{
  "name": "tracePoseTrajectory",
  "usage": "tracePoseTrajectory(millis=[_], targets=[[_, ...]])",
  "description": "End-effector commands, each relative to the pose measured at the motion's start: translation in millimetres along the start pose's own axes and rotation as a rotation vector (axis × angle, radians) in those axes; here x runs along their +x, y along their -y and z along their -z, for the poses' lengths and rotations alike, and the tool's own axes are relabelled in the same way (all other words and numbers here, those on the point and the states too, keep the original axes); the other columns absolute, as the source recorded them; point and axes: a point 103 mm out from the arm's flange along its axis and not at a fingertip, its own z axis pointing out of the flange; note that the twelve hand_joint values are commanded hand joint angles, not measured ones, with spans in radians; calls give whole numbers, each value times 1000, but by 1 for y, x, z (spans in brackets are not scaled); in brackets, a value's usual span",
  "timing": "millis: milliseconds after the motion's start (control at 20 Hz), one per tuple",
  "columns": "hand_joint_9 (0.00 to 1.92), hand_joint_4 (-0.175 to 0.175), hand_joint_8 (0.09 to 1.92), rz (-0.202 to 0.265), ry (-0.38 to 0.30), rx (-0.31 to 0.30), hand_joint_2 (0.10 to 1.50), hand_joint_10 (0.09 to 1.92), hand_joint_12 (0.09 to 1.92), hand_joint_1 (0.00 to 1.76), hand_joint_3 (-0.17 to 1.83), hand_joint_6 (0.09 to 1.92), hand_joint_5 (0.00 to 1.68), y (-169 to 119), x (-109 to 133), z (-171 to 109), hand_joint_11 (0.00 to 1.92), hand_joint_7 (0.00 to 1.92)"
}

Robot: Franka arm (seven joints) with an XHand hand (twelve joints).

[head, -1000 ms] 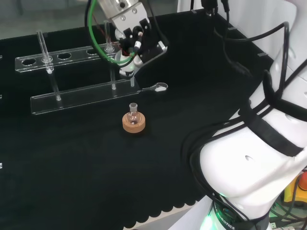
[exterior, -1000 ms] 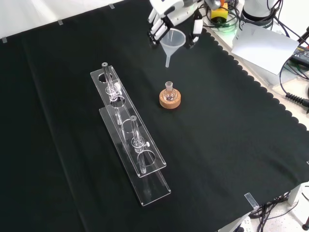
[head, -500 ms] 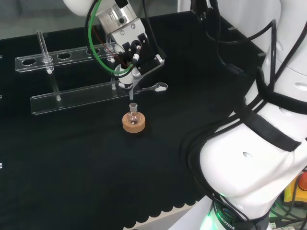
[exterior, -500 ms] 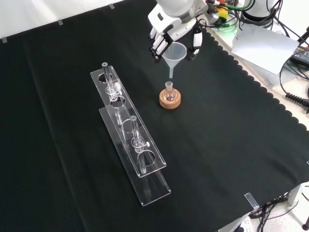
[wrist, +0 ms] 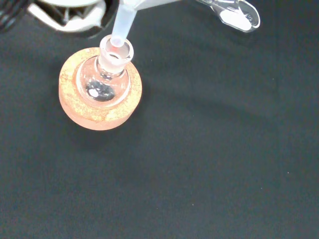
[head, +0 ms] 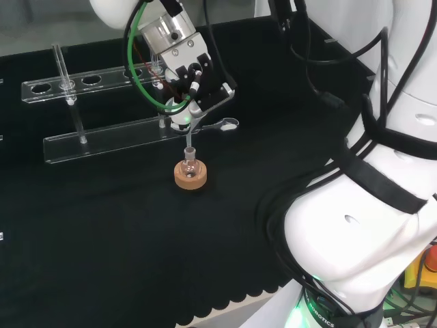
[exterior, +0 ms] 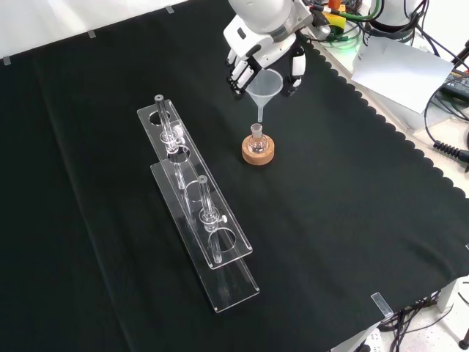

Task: Place the funnel on the round-bottom flask.

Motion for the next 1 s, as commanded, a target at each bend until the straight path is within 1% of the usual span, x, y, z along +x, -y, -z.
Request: tracePoseTrajectory(millis=[50,1000], targets=[[1095,4,641,2,-6,4,760,374,1212,950,753,746,840,-4,0,-4,749,735],[1096,4,643,10,-15,29,763,376,1210,950,754,750,839,-22,1,-15,752,735]])
